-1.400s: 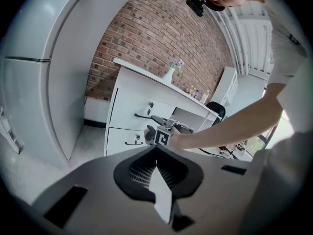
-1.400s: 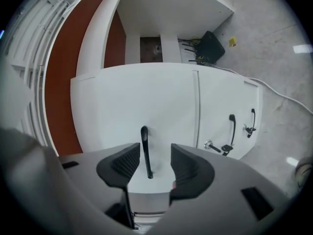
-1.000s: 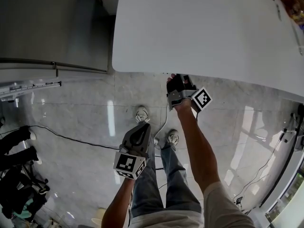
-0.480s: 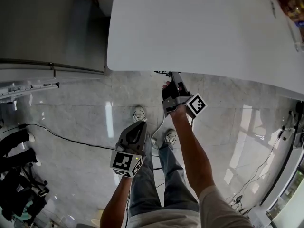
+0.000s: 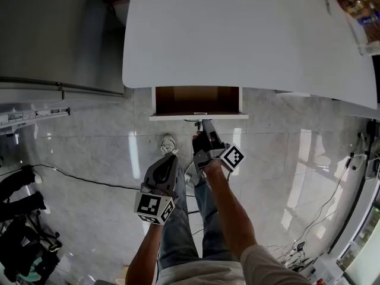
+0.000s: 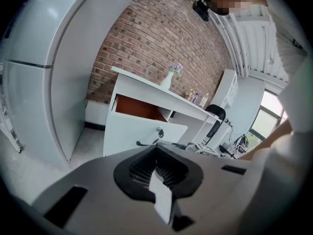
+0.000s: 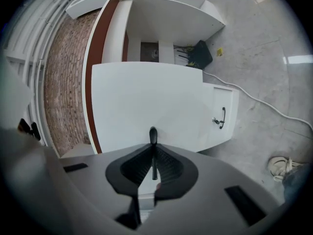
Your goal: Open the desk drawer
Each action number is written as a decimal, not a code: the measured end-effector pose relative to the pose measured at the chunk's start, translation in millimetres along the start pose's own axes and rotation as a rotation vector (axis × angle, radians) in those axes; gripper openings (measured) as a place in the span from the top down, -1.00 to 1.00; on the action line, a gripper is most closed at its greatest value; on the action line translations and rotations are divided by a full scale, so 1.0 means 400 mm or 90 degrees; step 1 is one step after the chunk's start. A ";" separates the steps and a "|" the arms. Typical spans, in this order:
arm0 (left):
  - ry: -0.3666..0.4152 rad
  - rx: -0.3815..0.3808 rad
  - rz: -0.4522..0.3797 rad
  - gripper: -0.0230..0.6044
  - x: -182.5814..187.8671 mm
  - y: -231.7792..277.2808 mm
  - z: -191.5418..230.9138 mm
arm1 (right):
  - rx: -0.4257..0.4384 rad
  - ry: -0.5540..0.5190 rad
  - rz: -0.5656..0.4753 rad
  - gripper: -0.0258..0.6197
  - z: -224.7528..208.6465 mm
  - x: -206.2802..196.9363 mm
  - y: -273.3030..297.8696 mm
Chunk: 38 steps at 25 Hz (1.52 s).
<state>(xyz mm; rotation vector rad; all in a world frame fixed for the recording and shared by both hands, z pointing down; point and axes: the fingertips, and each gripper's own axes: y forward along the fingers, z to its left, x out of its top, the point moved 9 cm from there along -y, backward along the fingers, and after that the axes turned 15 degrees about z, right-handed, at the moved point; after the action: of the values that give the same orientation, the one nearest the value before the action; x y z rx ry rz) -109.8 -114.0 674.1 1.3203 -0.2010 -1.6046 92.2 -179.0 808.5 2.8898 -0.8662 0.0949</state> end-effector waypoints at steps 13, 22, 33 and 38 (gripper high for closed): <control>0.000 -0.008 0.007 0.89 -0.022 -0.006 -0.014 | -0.125 0.068 -0.003 0.83 -0.136 -0.135 -0.175; -0.002 -0.014 0.007 0.89 -0.024 0.000 -0.016 | -0.116 0.072 -0.021 0.82 -0.142 -0.141 -0.180; 0.003 -0.012 -0.001 0.89 -0.011 0.002 -0.020 | -0.201 0.099 0.006 0.27 -0.187 -0.153 -0.225; 0.009 -0.018 -0.002 0.89 -0.009 0.013 -0.040 | -0.206 0.109 0.000 0.28 -0.195 -0.168 -0.280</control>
<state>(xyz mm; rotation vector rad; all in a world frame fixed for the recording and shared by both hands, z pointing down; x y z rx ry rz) -94.2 -106.5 673.5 1.3100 -0.1677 -1.5953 96.1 -39.0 868.0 2.5388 -0.7712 0.1815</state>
